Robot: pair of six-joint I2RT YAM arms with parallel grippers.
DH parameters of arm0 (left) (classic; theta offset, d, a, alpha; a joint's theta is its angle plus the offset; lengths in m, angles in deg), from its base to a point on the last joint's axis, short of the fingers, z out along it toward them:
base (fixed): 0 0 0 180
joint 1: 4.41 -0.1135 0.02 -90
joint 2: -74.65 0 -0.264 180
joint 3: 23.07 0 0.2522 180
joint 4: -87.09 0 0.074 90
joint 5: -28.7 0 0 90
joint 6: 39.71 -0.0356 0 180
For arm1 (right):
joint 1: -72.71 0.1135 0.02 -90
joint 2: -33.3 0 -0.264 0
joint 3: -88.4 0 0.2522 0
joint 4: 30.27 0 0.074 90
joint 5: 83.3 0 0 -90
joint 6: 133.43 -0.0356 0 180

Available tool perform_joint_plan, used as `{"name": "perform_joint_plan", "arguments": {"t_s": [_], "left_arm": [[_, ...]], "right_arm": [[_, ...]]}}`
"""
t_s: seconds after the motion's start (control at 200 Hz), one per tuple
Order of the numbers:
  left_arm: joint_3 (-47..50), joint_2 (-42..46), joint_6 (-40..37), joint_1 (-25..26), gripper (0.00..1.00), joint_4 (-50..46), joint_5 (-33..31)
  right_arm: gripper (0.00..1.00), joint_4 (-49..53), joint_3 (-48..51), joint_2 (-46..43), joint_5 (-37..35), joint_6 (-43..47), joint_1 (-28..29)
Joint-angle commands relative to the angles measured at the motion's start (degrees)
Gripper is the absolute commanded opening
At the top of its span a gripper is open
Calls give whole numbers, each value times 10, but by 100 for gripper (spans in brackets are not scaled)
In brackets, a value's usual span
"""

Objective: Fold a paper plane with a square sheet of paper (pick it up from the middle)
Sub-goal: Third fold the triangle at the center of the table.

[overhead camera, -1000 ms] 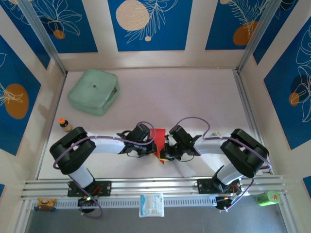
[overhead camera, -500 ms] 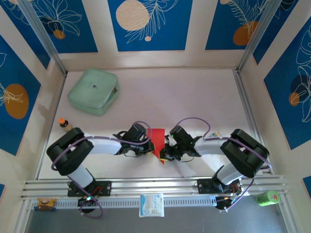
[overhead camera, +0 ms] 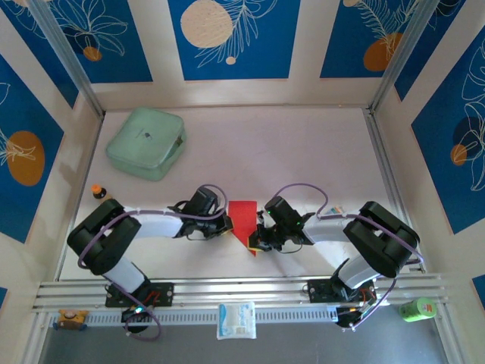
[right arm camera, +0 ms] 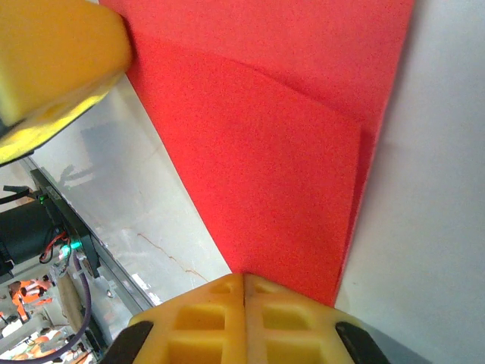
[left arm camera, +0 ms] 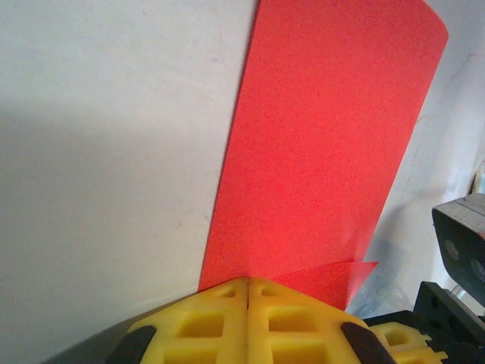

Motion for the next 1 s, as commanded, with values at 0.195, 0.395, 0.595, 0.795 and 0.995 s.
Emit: {"name": "perform_joint_plan", "arguments": {"t_s": [0.195, 0.395, 0.595, 0.795, 0.995], "left_arm": [[-3, 8, -36, -45, 0, -92, -60], [-21, 43, -45, -45, 0, -104, -47], [-21, 80, -47, -35, 2, -84, -31], [-32, 44, -56, 4, 5, 4, 25], [-38, -23, -36, 19, 3, 0, 18]], "right_arm": [[0, 88, 18, 19, -23, 3, 4], [0, 95, 10, 20, -22, 10, 3], [0, 102, 2, 20, -24, 16, 2], [0, 106, 2, 15, -26, 17, 2], [0, 105, 2, 9, -24, 18, 0]]}}
